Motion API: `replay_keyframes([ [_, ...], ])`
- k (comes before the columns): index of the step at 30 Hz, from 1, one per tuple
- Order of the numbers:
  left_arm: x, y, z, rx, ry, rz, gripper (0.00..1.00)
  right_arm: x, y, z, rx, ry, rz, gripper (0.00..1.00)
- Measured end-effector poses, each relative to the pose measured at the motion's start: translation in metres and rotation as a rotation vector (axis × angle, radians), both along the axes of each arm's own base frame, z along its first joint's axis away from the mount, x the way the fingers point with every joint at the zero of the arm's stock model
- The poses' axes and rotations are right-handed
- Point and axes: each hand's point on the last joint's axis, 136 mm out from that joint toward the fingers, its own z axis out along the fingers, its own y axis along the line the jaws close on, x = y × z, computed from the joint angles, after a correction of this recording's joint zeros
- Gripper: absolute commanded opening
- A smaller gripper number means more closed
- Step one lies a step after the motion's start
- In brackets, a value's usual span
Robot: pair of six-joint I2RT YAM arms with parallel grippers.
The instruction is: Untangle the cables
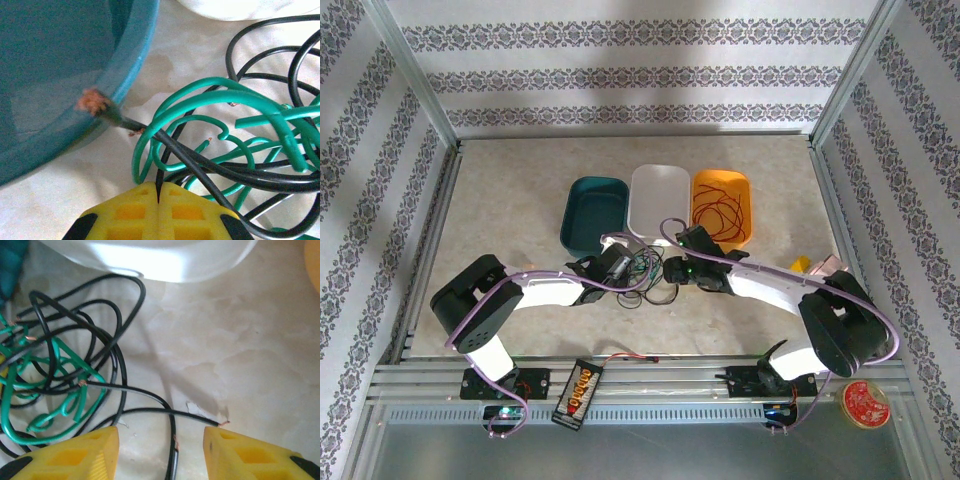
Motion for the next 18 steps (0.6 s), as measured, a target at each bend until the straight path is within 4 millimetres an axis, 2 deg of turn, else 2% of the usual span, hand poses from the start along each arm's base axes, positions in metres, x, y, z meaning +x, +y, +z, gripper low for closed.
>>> replay_keyframes([
  [4, 0.000, 0.000, 0.000, 0.002, -0.001, 0.001, 0.00, -0.014, -0.004, -0.012, -0.026, 0.037, 0.032, 0.48],
  [9, 0.000, 0.000, 0.000, 0.003, -0.001, 0.002, 0.00, -0.036, 0.012, -0.018, -0.036, 0.058, 0.140, 0.48],
  [13, 0.001, 0.000, 0.000, 0.004, -0.003, 0.003, 0.00, -0.042, 0.018, -0.018, -0.038, 0.058, 0.179, 0.49],
  [18, 0.001, 0.000, 0.000, 0.004, -0.003, 0.002, 0.00, -0.048, 0.014, -0.021, -0.084, 0.059, 0.197, 0.49],
])
